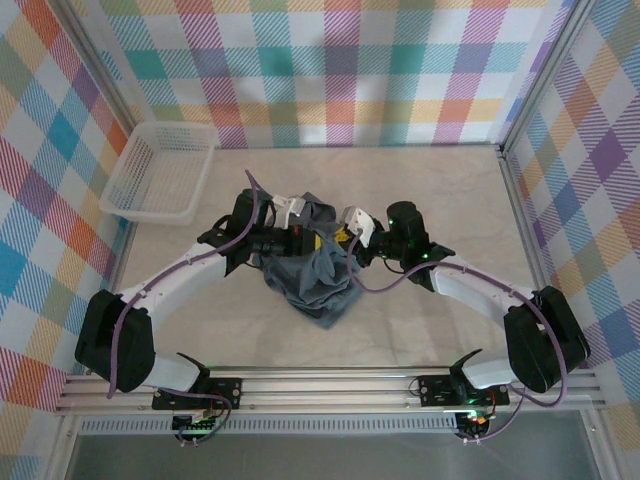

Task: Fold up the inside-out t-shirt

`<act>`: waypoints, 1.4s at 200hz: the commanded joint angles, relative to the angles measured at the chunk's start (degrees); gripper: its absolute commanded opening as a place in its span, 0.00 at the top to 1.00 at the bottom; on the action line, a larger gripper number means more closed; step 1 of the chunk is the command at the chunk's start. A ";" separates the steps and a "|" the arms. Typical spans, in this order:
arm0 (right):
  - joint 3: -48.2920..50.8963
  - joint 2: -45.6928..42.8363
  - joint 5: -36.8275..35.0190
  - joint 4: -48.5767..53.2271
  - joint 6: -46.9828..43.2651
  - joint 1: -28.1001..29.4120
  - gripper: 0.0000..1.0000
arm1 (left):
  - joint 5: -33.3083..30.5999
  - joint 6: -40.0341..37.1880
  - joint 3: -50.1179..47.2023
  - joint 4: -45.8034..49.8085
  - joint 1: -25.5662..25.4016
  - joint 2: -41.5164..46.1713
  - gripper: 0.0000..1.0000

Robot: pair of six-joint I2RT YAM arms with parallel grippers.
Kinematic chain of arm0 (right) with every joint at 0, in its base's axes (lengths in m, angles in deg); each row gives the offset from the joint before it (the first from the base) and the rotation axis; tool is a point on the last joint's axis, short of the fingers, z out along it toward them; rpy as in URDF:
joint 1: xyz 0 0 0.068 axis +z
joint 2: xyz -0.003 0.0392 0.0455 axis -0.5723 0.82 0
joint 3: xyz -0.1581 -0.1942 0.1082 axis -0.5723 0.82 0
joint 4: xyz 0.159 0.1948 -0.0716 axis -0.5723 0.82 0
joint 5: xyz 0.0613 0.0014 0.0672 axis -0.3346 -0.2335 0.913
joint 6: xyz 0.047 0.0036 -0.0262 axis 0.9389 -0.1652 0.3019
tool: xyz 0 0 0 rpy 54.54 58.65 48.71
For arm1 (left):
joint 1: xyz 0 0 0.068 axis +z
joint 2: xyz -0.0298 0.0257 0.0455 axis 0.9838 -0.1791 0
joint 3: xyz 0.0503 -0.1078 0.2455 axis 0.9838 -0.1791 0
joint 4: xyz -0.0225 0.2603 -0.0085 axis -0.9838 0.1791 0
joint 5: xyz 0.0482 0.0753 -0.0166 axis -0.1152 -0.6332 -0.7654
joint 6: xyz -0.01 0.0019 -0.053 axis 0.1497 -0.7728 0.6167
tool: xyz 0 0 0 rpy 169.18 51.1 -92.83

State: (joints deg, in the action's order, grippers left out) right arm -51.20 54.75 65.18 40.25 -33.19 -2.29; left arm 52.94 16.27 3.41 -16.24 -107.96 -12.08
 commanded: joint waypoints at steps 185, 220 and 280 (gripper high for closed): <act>-9.62 1.23 10.24 13.01 49.58 0.03 1.00 | -40.10 -1.11 -14.25 -6.57 -14.44 15.50 0.57; -10.29 0.88 10.90 14.06 49.50 0.07 1.00 | -41.37 -3.11 -13.30 -13.92 -15.73 8.88 0.33; -10.47 -0.09 11.02 14.62 49.59 0.10 1.00 | -50.09 -3.33 -6.03 -12.72 -16.67 -2.95 0.31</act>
State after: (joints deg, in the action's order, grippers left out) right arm -60.16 55.82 74.75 54.20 15.66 -2.25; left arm 9.79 13.10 -6.47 -27.71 -124.13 -13.94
